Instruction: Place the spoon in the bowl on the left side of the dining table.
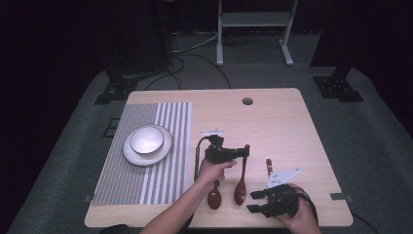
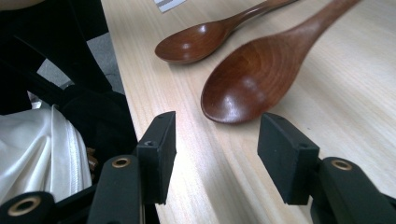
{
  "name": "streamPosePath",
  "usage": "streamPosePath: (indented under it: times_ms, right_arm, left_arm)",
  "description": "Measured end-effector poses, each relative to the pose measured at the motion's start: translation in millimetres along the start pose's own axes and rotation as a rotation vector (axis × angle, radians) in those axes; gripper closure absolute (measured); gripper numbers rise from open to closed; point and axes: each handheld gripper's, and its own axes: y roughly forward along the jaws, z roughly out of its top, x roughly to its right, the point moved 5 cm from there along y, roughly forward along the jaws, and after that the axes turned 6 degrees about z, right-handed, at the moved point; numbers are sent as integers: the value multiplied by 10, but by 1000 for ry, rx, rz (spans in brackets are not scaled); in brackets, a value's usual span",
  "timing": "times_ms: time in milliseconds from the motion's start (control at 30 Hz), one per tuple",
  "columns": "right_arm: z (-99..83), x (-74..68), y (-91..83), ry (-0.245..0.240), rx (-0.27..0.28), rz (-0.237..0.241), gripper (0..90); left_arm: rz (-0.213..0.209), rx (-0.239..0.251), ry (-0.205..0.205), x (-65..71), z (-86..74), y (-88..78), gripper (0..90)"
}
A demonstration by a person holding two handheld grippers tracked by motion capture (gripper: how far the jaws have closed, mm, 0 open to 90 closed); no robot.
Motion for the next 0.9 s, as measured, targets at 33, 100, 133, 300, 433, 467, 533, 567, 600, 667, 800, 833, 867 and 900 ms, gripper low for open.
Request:
streamPosePath:
  times_ms: [33, 100, 133, 300, 433, 467, 533, 567, 600, 667, 800, 833, 867, 900]
  right_arm:
    - [0, 0, 0, 0, 0, 0, 458]
    - [-4, 12, -32, 4, 9, -4, 458]
    - [-10, 23, -56, 7, 15, -8, 458]
    - [-29, 55, -121, 25, 30, -21, 455]
    - [-37, 64, -132, 28, 26, -27, 453]
    - [-37, 68, -137, 34, 27, -30, 453]
    - [-32, 76, -142, 34, 28, -35, 453]
    - [-29, 79, -144, 34, 31, -35, 453]
    - [-27, 82, -146, 34, 33, -36, 452]
    - [-30, 89, -149, 36, 33, -39, 449]
    - [-41, 97, -158, 44, 37, -36, 443]
    - [-41, 99, -162, 46, 38, -37, 443]
    - [-41, 100, -166, 47, 40, -38, 441]
    - [-41, 100, -166, 47, 40, -38, 441]
  left_arm:
    - [1, 2, 2, -1, 10, -5, 846]
    - [9, 11, 8, -12, 52, -37, 846]
    - [11, 15, 7, -12, 64, -45, 846]
    - [23, 53, 15, -7, 181, -149, 846]
    - [32, 65, 24, -7, 246, -205, 846]
    - [35, 72, 23, -12, 278, -231, 846]
    - [37, 78, 27, -18, 314, -256, 846]
    - [37, 78, 27, -18, 314, -256, 846]
    - [33, 84, 29, -26, 348, -283, 845]
    - [28, 91, 21, -33, 377, -304, 846]
    - [30, 108, 15, -62, 453, -380, 846]
    - [30, 108, 15, -62, 453, -380, 846]
    - [34, 118, 22, -70, 493, -422, 846]
    - [34, 118, 22, -70, 493, -422, 845]
